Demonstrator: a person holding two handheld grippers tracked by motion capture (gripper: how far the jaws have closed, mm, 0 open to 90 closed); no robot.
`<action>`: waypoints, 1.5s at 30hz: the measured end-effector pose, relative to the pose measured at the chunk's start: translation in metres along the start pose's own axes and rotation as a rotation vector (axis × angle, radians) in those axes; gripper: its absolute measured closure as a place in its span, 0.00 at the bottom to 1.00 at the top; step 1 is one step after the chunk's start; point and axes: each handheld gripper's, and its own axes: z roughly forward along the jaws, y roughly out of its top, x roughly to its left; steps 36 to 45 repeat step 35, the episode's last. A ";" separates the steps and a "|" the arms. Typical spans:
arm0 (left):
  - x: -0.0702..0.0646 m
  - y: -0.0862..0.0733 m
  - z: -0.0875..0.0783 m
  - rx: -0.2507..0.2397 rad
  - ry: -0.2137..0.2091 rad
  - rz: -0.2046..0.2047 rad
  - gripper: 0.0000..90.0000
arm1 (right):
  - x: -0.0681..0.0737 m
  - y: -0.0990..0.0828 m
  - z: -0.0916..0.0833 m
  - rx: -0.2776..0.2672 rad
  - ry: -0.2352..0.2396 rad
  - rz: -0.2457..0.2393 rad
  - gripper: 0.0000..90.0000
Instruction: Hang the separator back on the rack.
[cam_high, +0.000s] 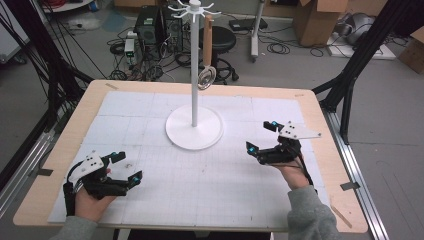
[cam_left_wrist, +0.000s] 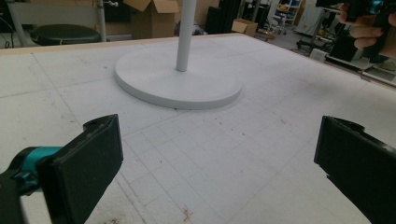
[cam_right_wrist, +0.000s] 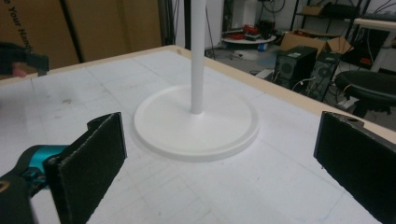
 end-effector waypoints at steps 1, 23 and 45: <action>0.000 0.000 0.000 -0.002 -0.001 -0.001 0.02 | 0.000 -0.002 -0.001 0.006 0.001 -0.003 0.02; 0.000 0.002 0.004 -0.014 -0.005 0.012 0.02 | -0.002 -0.045 -0.049 -0.028 -0.029 0.055 0.02; -0.001 0.003 0.004 -0.024 -0.003 0.017 0.02 | -0.013 -0.064 -0.066 -0.041 -0.055 0.102 0.02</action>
